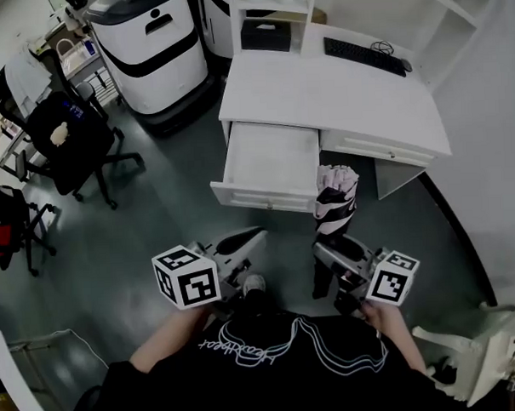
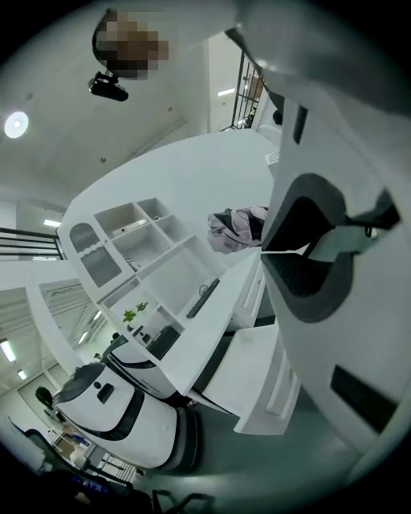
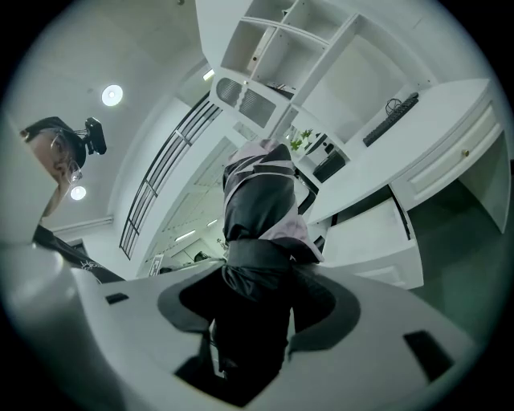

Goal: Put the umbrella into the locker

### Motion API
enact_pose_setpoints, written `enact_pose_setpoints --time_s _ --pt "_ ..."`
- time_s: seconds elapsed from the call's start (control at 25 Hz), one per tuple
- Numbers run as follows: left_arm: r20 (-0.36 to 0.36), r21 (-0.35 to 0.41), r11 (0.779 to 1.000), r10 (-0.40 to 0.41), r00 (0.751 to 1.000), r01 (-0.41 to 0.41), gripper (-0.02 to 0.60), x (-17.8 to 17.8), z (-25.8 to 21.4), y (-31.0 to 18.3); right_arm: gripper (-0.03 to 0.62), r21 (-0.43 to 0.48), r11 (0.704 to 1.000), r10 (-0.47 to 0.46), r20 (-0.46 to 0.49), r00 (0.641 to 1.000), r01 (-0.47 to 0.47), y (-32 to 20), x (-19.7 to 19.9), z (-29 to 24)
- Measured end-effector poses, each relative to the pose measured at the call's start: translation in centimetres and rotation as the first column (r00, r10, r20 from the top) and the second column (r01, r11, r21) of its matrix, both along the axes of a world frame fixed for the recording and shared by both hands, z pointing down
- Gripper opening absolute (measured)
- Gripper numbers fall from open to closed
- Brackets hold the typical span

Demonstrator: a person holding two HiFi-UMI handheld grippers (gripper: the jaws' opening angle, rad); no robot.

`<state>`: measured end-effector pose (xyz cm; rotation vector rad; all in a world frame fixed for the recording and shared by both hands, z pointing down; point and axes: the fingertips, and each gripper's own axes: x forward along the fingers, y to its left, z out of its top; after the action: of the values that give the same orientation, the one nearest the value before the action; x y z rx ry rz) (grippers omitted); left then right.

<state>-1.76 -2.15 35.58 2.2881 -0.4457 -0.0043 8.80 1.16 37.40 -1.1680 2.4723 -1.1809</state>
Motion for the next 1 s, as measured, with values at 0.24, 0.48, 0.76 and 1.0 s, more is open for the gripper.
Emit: enact_pose_setpoints --time_s 0.24,0.48,0.76,1.0 --pt "0.0 -0.003 1.0 0.014 1.0 -0.014 0.012 -0.9 1.3 -6.2 0.242 -0.023 1.0 0.019 -0.036 0.999 -0.02 -5.4 -0.3 1.1" --pt "0.023 0.001 1.0 0.01 1.0 -0.01 0.012 -1.6 3.2 -10.4 0.242 -0.017 0.999 0.032 -0.075 0.997 -0.034 -9.3 -0.5 1.9" --pt "0.042 -0.007 1.0 -0.001 0.999 0.002 0.012 -1.6 4.6 -12.8 0.242 -0.016 1.0 0.02 -0.104 0.994 -0.022 -11.6 -0.4 2.7" --pt "0.057 -0.021 1.0 -0.014 0.998 0.015 0.012 -1.2 5.1 -14.4 0.242 -0.024 1.0 -0.004 -0.114 0.994 0.001 -14.0 0.0 3.2"
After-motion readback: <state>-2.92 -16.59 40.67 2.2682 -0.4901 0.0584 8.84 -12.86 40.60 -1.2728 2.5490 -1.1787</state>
